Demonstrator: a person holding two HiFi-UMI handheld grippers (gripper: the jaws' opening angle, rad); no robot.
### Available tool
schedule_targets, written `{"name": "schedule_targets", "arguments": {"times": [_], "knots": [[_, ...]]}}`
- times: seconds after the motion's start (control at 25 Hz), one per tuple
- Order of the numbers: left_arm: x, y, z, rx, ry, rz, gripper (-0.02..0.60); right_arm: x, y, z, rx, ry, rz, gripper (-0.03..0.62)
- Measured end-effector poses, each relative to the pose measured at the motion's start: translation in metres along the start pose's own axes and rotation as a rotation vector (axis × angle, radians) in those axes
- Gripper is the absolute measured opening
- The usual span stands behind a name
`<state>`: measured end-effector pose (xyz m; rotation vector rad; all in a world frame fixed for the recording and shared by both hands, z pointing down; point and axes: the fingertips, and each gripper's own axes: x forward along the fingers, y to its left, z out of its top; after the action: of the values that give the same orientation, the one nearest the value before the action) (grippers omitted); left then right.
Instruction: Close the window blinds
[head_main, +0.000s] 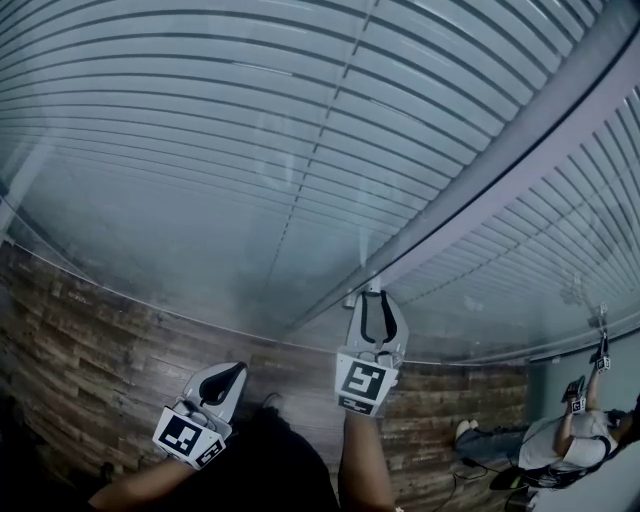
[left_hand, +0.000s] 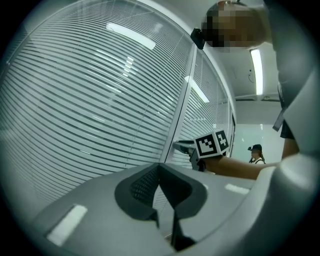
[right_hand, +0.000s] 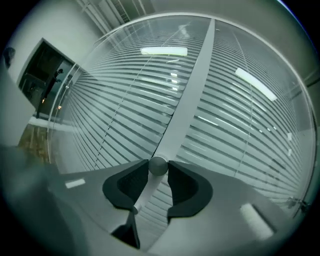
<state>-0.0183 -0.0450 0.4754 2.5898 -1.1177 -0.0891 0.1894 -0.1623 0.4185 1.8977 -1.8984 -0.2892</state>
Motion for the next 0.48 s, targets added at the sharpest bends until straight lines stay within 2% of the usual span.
{"name": "schedule_targets", "arguments": {"times": [0.2, 0.48], "knots": [[-0.0017, -0.003, -0.0007, 0.002, 0.003, -0.002, -0.002, 0.0002, 0.0027, 0.0006, -0.203, 0.022, -0.038, 0.126], [-0.0021, -0.0077, 0.0006, 0.021, -0.005, -0.007, -0.002, 0.0005, 0.0049, 0.0029, -0.43, 0.028, -0.073, 0.126]]}}
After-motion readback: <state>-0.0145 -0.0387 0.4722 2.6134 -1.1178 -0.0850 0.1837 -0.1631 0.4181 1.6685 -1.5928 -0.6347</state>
